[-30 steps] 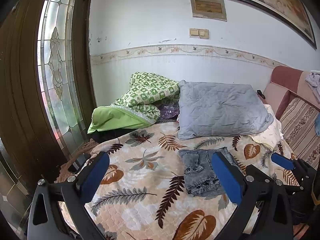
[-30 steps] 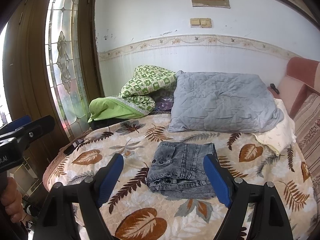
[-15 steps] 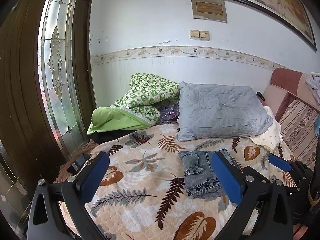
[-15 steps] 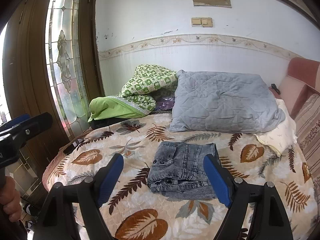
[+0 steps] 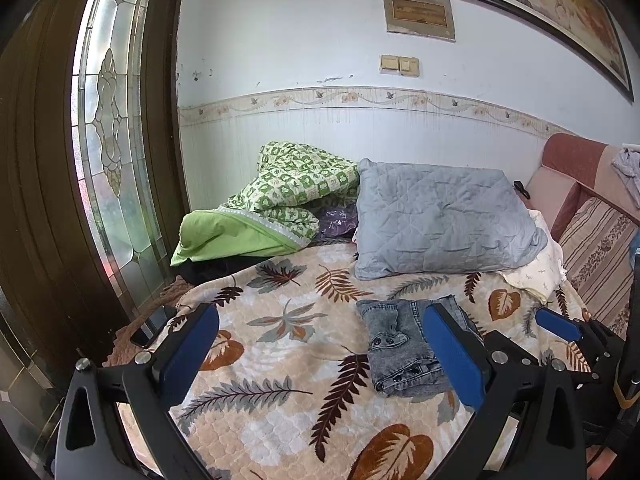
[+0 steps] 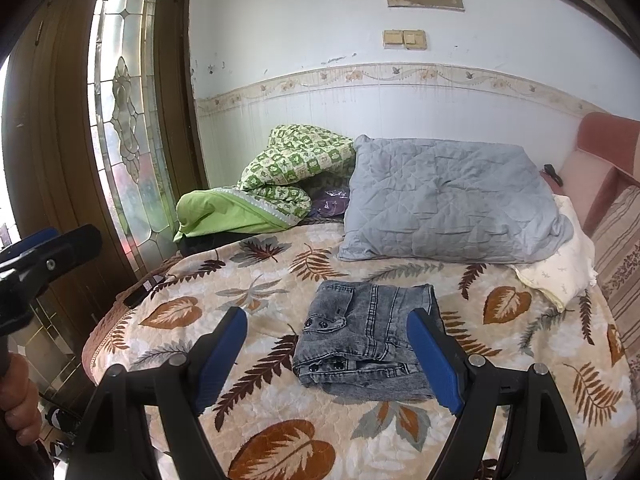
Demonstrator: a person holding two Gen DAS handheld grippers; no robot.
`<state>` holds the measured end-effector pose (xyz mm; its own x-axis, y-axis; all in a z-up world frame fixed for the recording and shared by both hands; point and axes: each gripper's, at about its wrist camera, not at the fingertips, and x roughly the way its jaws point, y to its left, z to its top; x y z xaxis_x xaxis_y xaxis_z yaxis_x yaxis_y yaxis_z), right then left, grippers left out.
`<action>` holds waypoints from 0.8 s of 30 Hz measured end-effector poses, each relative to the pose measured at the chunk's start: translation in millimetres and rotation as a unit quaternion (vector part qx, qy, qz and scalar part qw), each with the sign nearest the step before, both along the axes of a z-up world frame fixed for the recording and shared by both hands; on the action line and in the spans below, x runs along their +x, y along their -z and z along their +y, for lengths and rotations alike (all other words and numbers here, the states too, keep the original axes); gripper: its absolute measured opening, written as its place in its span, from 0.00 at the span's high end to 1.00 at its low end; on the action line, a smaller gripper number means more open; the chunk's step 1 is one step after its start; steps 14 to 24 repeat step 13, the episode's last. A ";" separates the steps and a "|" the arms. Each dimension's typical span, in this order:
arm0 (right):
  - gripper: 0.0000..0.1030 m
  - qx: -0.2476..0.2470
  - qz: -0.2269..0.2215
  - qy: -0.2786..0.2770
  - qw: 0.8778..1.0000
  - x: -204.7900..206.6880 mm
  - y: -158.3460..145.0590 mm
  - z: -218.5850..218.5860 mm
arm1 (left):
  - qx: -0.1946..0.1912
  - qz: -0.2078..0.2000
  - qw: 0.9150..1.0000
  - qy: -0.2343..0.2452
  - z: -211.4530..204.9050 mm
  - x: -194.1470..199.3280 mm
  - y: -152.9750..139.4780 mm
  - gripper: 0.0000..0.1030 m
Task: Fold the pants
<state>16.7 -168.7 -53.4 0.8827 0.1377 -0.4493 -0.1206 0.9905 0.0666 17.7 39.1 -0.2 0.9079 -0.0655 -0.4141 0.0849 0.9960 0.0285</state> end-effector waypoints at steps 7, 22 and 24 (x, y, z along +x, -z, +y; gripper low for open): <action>0.18 0.000 0.004 0.001 1.000 7.5 3.1 0.9 | 0.000 0.006 1.000 -0.001 1.8 8.9 3.6 0.01; 0.18 0.002 0.010 -0.003 1.000 17.3 8.4 0.7 | 0.006 0.014 1.000 0.002 -1.6 19.2 10.1 0.01; 0.18 0.002 0.010 -0.003 1.000 17.3 8.4 0.7 | 0.006 0.014 1.000 0.002 -1.6 19.2 10.1 0.01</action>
